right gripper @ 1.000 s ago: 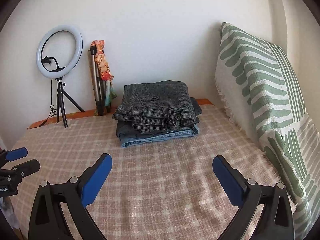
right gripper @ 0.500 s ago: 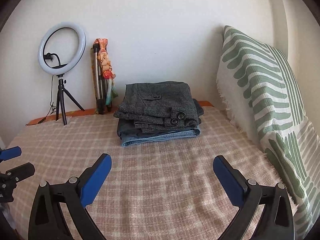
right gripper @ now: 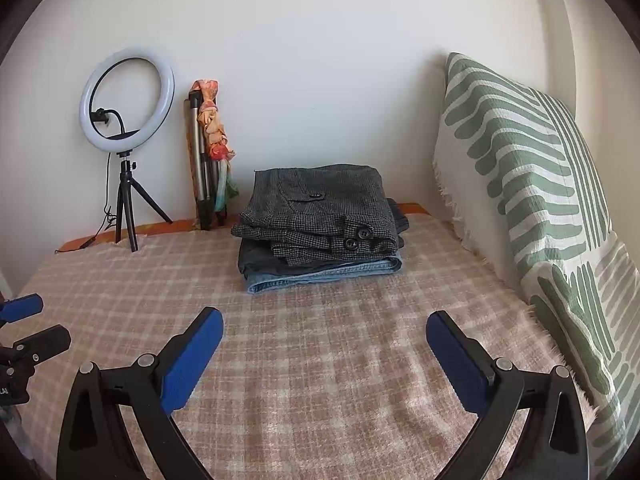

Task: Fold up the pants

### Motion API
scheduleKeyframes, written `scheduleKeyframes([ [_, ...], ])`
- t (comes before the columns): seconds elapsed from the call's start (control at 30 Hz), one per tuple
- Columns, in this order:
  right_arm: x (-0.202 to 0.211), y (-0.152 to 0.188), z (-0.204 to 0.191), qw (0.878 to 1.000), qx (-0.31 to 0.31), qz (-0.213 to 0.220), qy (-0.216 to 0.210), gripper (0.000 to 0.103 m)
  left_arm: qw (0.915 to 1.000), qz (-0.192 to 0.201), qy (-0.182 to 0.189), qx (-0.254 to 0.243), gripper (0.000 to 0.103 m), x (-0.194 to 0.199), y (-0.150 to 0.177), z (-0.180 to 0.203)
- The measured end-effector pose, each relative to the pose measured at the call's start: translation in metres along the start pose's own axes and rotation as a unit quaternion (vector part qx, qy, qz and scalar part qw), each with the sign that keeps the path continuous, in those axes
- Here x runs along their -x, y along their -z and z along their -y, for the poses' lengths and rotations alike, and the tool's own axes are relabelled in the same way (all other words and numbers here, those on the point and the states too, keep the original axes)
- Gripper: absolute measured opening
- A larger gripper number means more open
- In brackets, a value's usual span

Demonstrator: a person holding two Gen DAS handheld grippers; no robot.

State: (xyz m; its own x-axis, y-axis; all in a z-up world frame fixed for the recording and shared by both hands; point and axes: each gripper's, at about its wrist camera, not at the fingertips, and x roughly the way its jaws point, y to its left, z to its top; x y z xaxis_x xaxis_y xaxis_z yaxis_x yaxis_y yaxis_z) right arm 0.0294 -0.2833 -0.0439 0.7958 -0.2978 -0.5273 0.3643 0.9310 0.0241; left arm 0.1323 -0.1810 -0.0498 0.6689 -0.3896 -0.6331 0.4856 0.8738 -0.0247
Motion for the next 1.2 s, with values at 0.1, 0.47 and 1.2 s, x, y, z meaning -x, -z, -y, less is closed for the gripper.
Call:
scheduleKeyframes([
  [0.1,0.0004,0.0006,-0.0005,1.0,0.0,0.0,0.001,0.103,1.0,0.001,0.001,0.002,0.089,0.0007,-0.0011,0.0001],
  [0.47,-0.0003,0.0013,-0.0011,1.0,0.002,-0.001,0.0,0.103,1.0,0.007,0.002,0.006,0.089,0.0023,-0.0041,0.0008],
  [1.2,-0.0058,-0.0006,0.0015,1.0,0.003,-0.002,-0.007,0.103,0.9999,0.011,0.006,0.008,0.089,0.0043,-0.0063,0.0057],
])
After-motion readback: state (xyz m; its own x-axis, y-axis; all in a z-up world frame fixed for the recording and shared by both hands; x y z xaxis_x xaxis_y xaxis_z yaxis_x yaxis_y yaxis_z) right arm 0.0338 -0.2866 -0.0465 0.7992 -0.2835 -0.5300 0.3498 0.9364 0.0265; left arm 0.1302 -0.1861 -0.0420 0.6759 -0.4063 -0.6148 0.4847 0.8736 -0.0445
